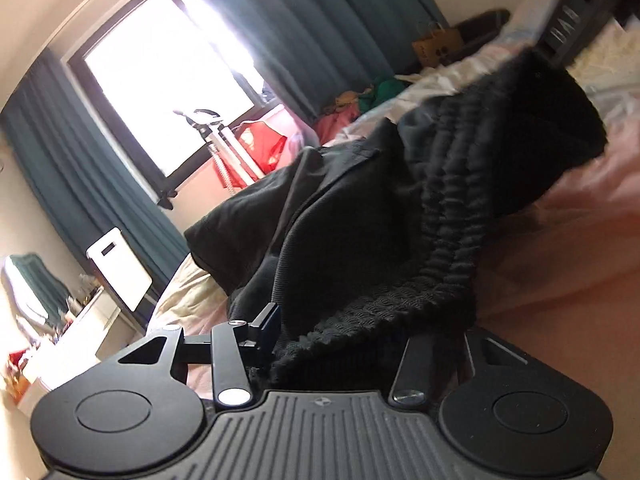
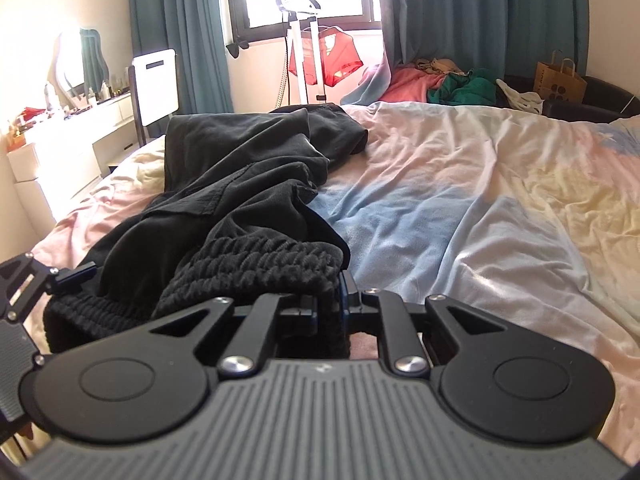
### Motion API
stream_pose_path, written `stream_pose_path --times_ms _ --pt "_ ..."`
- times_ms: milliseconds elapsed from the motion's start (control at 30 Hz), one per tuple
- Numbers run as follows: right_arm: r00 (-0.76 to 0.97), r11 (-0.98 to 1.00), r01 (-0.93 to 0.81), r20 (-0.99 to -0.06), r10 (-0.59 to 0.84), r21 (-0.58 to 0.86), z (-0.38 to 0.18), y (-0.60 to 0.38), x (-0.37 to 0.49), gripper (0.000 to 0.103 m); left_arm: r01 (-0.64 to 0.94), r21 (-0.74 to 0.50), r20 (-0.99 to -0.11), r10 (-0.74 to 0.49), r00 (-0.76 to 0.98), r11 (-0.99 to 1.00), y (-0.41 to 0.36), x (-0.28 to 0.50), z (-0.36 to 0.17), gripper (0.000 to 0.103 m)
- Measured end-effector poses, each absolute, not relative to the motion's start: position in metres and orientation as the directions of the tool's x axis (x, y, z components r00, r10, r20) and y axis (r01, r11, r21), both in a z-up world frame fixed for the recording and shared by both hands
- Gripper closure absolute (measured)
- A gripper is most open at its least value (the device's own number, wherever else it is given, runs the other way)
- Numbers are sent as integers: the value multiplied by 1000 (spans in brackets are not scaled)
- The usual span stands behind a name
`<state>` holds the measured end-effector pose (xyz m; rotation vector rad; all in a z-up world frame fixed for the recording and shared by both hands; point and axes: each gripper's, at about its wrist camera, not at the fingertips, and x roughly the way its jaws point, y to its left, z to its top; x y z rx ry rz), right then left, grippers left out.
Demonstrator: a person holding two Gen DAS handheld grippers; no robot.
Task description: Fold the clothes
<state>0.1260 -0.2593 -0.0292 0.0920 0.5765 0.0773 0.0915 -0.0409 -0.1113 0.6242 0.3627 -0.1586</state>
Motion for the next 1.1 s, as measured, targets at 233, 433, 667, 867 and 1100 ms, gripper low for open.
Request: stream_pose_path --times_ms 233,433,667,867,1100 --pt "825 994 -53 -558 95 91 -38 -253 128 79 108 182 -274 -55 960 977 19 89 -54 87" --pt "815 990 -136 -566 126 25 -46 -227 122 26 -36 -73 -249 17 968 997 66 89 -28 87" --pt "761 977 -209 -635 131 -49 -63 -190 113 19 -185 -233 -307 108 946 955 119 95 -23 87" --pt "695 977 -163 -686 214 139 -70 -197 114 31 -191 -233 -300 117 947 954 124 90 -23 87" --pt "716 969 -110 -659 230 219 -67 -206 123 91 -135 -182 -369 60 928 974 106 99 -36 84"
